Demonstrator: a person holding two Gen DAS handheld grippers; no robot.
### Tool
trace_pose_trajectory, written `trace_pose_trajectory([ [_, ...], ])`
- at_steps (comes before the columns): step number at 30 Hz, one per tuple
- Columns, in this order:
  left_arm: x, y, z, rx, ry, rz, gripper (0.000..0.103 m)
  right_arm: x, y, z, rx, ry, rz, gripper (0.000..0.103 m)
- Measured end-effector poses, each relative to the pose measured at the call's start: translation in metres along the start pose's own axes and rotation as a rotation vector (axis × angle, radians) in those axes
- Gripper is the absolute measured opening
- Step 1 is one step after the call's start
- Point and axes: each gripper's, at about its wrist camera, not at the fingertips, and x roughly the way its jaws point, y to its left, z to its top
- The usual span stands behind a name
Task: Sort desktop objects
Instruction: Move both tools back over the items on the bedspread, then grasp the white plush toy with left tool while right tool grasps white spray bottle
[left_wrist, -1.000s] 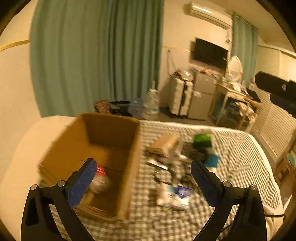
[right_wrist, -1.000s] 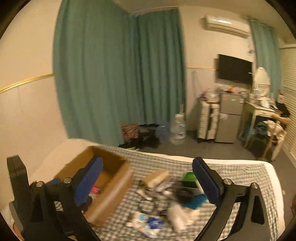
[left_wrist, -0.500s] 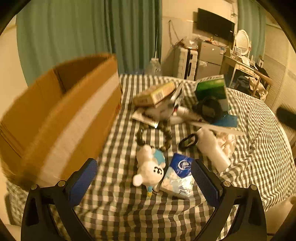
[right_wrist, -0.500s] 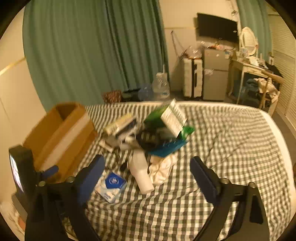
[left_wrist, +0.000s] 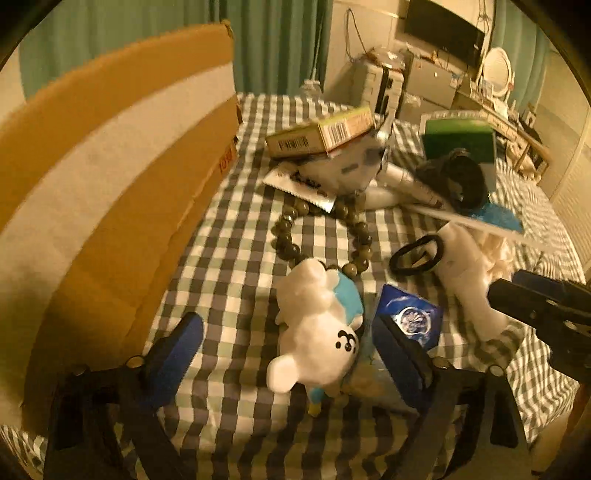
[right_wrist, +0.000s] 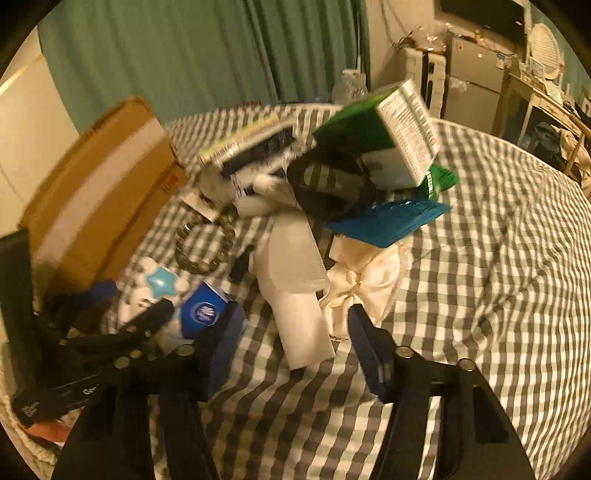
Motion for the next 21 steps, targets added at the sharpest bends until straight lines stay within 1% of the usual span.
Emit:
trace_pose_trajectory([
  [4,0.004,0.003,0.0,-0.021,0.013,-0.025,0.094,0.021,0.002,0.006,-0.03,0.037,-0.03,0.054],
  [5,0.004,0.003,0.0,-0.02,0.015,-0.027,0.094,0.025,0.002,0.007,-0.032,0.052,-0.023,0.054],
  [7,0.006,0.004,0.0,-0.021,0.023,-0.038,0.086,0.036,0.001,0.008,-0.029,0.083,-0.023,0.054],
  [8,0.006,0.005,-0.001,-0.024,0.028,-0.056,0.075,0.042,0.001,0.007,-0.037,0.102,-0.025,0.054],
  [9,0.006,0.005,-0.001,-0.028,0.035,-0.076,0.055,0.045,0.002,0.006,-0.049,0.11,-0.036,0.051],
  [10,0.006,0.007,0.0,-0.033,0.044,-0.103,0.051,0.047,0.004,0.006,-0.065,0.114,-0.053,0.049],
  [11,0.003,0.008,0.0,-0.042,0.045,-0.11,0.051,0.043,0.005,0.005,-0.073,0.107,-0.056,0.04],
  [12,-0.001,0.011,0.0,-0.049,0.037,-0.115,0.05,0.037,0.003,0.004,-0.053,0.1,-0.029,0.031],
  [14,-0.009,0.012,-0.001,-0.047,0.007,-0.119,0.05,0.026,-0.003,0.0,-0.004,0.097,0.018,0.032],
  [17,-0.026,0.009,-0.003,-0.016,-0.048,-0.132,0.05,0.009,-0.003,-0.014,0.004,0.096,0.022,0.032],
  [19,-0.034,0.008,-0.006,0.006,-0.067,-0.135,0.05,-0.003,-0.003,-0.02,0.019,0.093,0.026,0.032],
  [21,-0.038,0.008,-0.005,0.026,-0.071,-0.128,0.05,-0.018,-0.005,-0.025,0.05,0.078,0.051,0.032],
])
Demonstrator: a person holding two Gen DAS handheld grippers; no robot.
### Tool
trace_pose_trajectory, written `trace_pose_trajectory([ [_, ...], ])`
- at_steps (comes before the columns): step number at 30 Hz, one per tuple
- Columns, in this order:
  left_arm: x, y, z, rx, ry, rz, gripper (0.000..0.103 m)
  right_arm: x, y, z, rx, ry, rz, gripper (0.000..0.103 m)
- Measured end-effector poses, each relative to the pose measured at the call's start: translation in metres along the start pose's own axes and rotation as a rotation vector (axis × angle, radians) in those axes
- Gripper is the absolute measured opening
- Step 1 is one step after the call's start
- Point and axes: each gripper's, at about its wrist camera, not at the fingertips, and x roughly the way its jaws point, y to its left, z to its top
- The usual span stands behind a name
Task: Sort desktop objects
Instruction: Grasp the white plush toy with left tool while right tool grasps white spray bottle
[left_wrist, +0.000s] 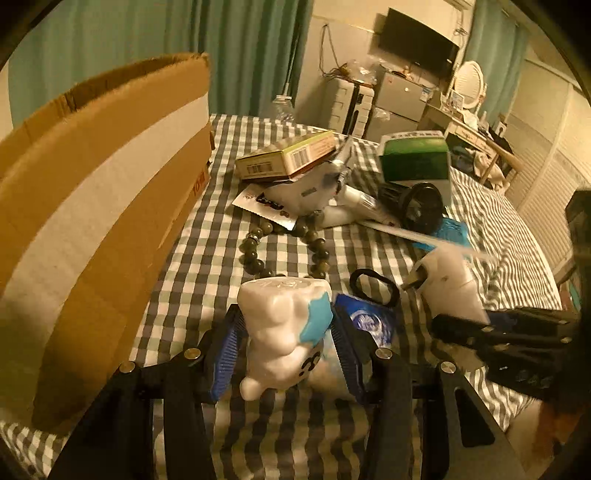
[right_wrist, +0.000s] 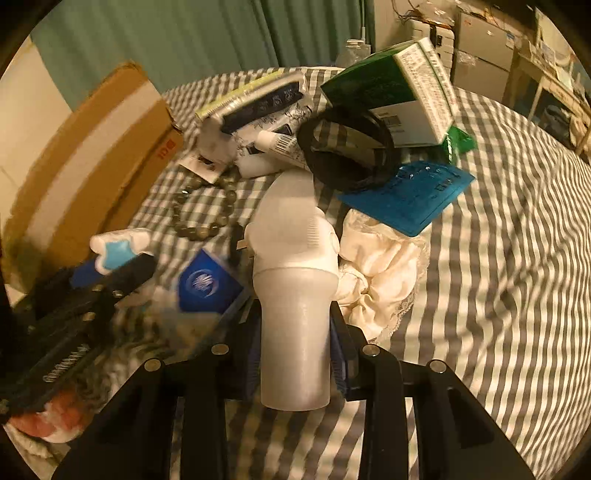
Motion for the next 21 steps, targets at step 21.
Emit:
trace_pose_trajectory([
  [21,-0.106,-0.005,0.018,0.015,-0.144,-0.044,0.049,-0.131,0.072,-0.008,-0.025,-0.207,0.008,0.032],
])
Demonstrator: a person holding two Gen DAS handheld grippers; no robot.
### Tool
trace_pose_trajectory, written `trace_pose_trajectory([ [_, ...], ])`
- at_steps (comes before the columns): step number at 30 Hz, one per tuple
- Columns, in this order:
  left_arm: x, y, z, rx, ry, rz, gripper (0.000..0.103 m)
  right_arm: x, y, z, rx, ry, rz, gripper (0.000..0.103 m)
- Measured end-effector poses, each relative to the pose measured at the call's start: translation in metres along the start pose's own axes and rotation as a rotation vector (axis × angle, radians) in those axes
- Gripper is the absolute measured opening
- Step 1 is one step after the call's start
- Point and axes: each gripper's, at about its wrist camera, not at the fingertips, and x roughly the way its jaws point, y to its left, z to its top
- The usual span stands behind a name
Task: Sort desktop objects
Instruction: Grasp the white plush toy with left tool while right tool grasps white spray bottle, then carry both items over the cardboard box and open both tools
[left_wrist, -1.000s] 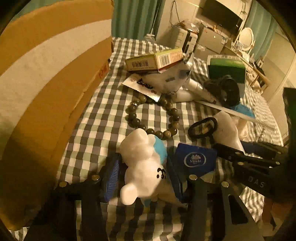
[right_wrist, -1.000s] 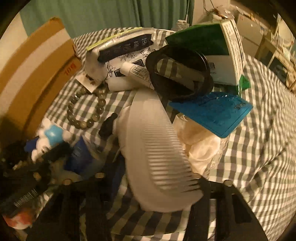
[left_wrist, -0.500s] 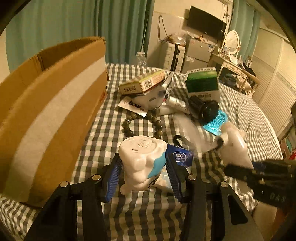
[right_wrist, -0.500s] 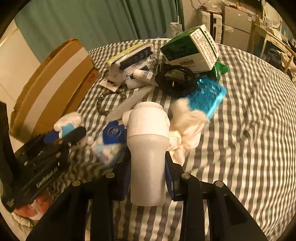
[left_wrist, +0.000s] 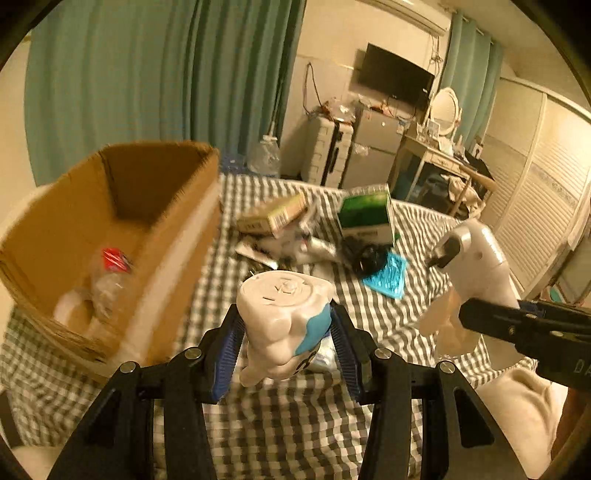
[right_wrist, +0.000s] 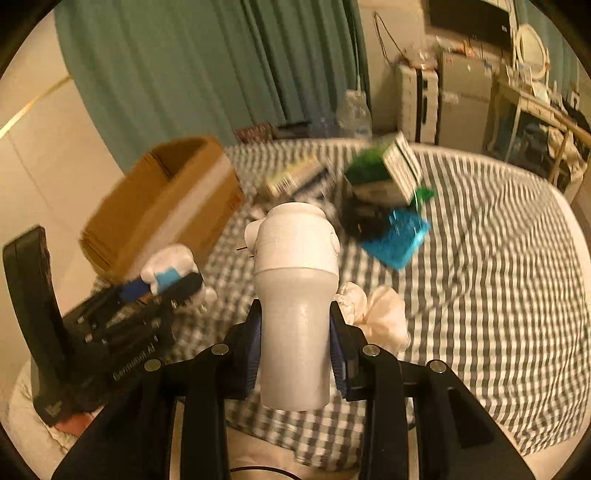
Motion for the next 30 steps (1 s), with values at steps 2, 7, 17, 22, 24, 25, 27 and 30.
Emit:
trace_pose_trajectory([
  [2,-0.014,0.009,0.019,-0.006,-0.019,0.017,0.049,-0.012,0.017,0.014,-0.035,-0.034,0.003,0.032],
  [7,-0.051,0.041,0.073,-0.012,-0.111,0.053,0.049,-0.025,0.064,0.056,-0.119,-0.097,0.059,0.032],
  [17,-0.056,0.14,0.116,-0.069,-0.111,0.221,0.049,0.047,0.152,0.121,-0.166,-0.033,0.246,0.031],
  [22,-0.019,0.178,0.097,-0.111,-0.012,0.261,0.049,0.105,0.181,0.137,-0.159,0.042,0.276,0.031],
  [24,-0.01,0.192,0.086,-0.12,0.019,0.266,0.049,0.123,0.187,0.142,-0.151,0.057,0.275,0.031],
  [25,-0.005,0.196,0.081,-0.121,0.031,0.26,0.049,0.128,0.187,0.144,-0.145,0.062,0.277,0.032],
  [27,-0.002,0.202,0.074,-0.121,0.035,0.256,0.049,0.141,0.188,0.148,-0.13,0.071,0.28,0.033],
  [30,-0.001,0.205,0.067,-0.119,0.025,0.254,0.095,0.153,0.182,0.155,-0.09,0.08,0.243,0.072],
])
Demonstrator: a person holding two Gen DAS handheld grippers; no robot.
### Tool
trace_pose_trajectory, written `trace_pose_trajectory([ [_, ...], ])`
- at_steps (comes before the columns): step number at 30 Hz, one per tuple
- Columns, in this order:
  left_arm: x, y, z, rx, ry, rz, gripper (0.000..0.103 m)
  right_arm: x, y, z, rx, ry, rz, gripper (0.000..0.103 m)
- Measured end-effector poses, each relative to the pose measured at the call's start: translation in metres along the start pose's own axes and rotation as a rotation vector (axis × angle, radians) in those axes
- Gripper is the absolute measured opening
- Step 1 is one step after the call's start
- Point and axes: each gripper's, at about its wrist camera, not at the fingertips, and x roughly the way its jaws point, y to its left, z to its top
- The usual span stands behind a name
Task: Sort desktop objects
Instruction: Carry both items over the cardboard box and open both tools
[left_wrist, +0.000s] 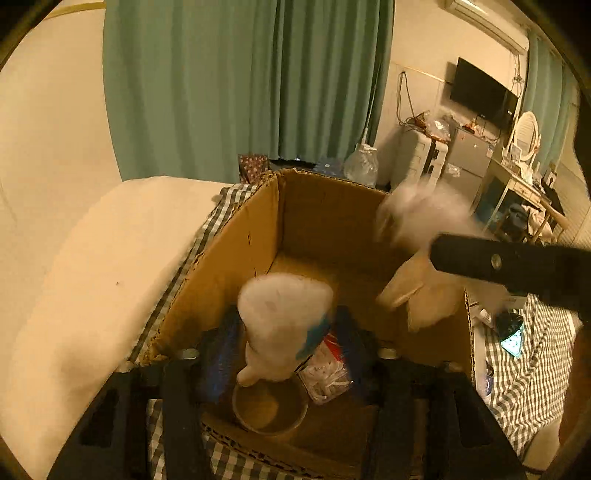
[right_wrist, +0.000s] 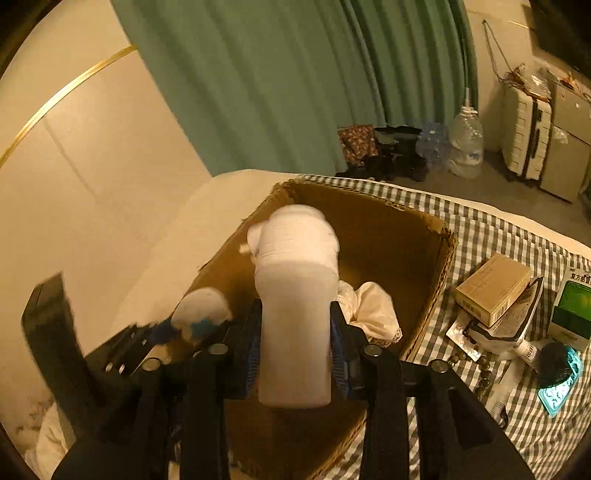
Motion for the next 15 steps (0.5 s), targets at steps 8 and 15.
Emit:
trace_pose_trajectory([
  [8,-0.009,-0.018,-0.007,0.053,-0.011,0.012,0.103,-0.038,-0.031,-0.009,0.065,-0.08,-0.061,0.082],
  [15,-0.037,-0.036,0.003,0.022,-0.034,-0.022,0.103,-0.094,-0.054,-0.025,0.137,-0.139,-0.118,0.082],
])
